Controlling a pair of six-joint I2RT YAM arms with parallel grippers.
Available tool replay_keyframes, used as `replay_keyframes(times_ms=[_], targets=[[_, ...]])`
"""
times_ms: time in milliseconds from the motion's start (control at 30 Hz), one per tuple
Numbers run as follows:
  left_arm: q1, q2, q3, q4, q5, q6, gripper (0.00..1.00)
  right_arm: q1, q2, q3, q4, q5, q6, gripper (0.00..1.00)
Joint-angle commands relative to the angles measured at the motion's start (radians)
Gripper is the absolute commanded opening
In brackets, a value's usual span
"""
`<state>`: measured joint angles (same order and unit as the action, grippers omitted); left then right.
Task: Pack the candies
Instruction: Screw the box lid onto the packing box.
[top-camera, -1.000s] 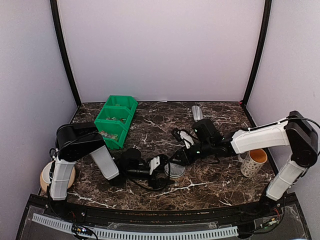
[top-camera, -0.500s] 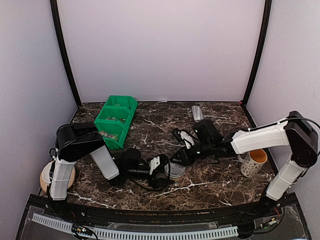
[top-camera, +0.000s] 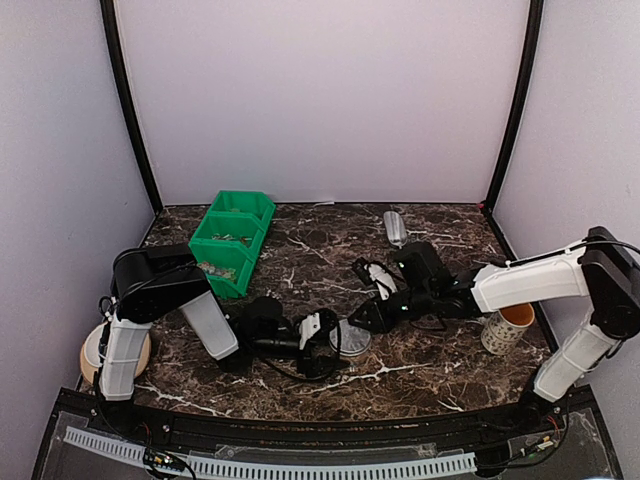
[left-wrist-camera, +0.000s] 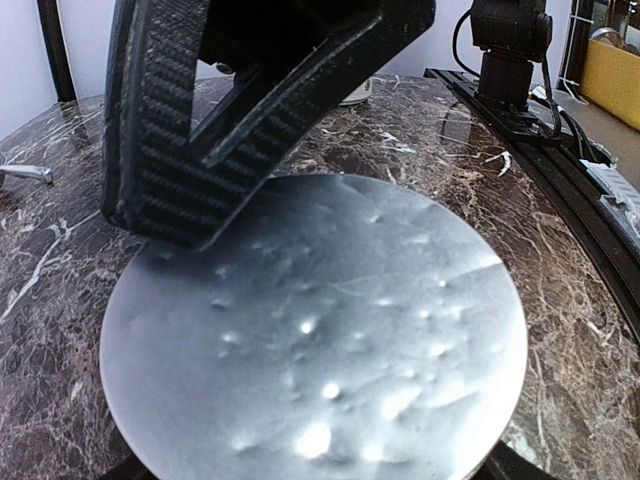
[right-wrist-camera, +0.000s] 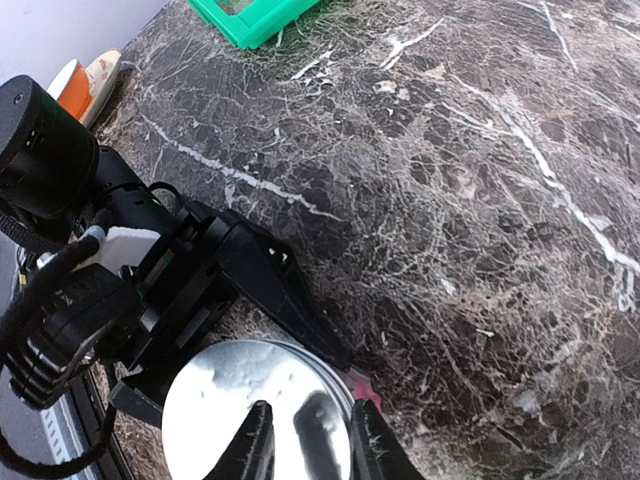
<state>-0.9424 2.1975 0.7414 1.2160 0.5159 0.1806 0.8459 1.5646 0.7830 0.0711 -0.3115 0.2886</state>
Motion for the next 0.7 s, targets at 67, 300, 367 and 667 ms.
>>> replay_keyframes(times_ms=[67,300,367,667], targets=[[-0.007,0.076,-0.024,-0.219,-0.076,0.023,0.67,-0.001,-0.052,-0.053,-0.047,-0.005,0.001,0.23],[-0.007,0.077,-0.022,-0.219,-0.085,0.017,0.63,0.002,-0.072,-0.093,-0.048,-0.008,0.011,0.18],[-0.007,0.077,-0.022,-0.219,-0.087,0.015,0.61,0.003,-0.083,-0.106,-0.05,-0.008,0.013,0.16],[-0.007,0.077,-0.021,-0.22,-0.11,0.007,0.58,0.024,-0.134,-0.144,-0.073,-0.006,0.027,0.14]])
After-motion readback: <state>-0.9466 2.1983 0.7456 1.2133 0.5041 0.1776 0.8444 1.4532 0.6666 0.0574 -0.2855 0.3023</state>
